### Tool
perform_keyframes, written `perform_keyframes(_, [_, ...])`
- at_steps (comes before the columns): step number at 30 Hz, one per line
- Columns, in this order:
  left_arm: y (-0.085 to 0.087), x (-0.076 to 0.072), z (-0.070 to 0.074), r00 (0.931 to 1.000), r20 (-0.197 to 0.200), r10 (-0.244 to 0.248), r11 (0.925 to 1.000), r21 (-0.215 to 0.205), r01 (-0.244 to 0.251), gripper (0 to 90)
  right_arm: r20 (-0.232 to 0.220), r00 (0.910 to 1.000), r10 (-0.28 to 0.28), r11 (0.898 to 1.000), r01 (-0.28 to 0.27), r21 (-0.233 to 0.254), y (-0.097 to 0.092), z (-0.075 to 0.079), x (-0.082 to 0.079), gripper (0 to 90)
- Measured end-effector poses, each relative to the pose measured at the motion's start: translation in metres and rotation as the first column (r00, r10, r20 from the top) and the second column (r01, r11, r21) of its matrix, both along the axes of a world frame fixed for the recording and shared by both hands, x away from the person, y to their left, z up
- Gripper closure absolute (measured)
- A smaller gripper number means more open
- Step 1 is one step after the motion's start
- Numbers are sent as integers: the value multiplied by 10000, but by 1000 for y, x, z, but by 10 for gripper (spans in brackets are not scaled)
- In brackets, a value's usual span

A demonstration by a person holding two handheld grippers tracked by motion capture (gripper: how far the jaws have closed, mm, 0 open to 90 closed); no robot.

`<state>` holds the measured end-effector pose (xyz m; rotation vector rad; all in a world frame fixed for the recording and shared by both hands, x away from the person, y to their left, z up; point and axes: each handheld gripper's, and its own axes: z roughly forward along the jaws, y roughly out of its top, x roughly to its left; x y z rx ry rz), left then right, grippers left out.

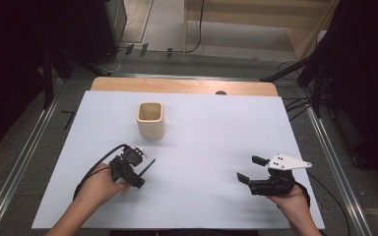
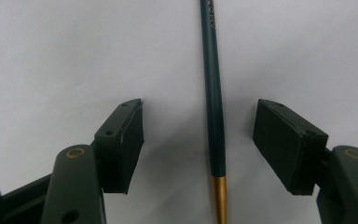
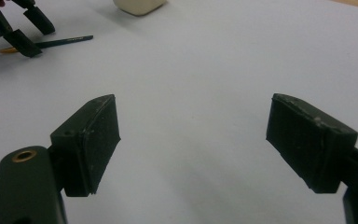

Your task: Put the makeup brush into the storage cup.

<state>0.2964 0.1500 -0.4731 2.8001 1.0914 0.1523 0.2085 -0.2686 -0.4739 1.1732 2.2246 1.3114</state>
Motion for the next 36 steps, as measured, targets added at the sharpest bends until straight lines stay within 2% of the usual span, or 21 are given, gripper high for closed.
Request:
perform_keyframes(5, [-3,-1,1,9998,-111,147,9999,91,-146,390,-5,10000,27,10000,-27,-35,0,0,0,178])
perform_keyframes(7, [-5,-2,3,9995,-245,198,9996,206,-193,494,-8,10000,44,10000,-44,-48,0,0,0,179])
perform_keyframes(8, [-5,-2,3,9994,-282,218,9994,285,-210,494,-9,10000,44,10000,-44,-51,0,0,0,179])
perform_keyframes(11, [-6,-4,5,9981,-530,297,9983,521,-270,662,18,10000,-18,10000,18,-44,0,0,0,179])
perform_keyframes(17, [-4,-3,5,9956,-857,387,9982,492,-346,829,7,10000,38,9999,-37,-155,1,0,0,181])
perform_keyframes(22, [-3,-2,5,9944,-927,517,9979,443,-477,835,-11,10000,72,9998,-72,-200,2,0,0,182])
perform_keyframes(26, [-2,0,5,9910,-1059,815,9963,347,-783,838,-15,10000,80,9998,-80,-199,2,0,0,183])
perform_keyframes(32, [1,0,6,9933,-1080,403,9991,189,-385,839,62,9999,101,9997,-99,-212,2,0,0,184])
perform_keyframes(34, [1,0,8,9928,-1148,328,9995,-4,-331,839,136,9998,117,9998,-115,-160,2,1,-1,184])
perform_keyframes(36, [2,0,11,9945,-1020,248,9995,-183,-268,839,171,9998,133,9998,-131,-122,2,1,-1,184])
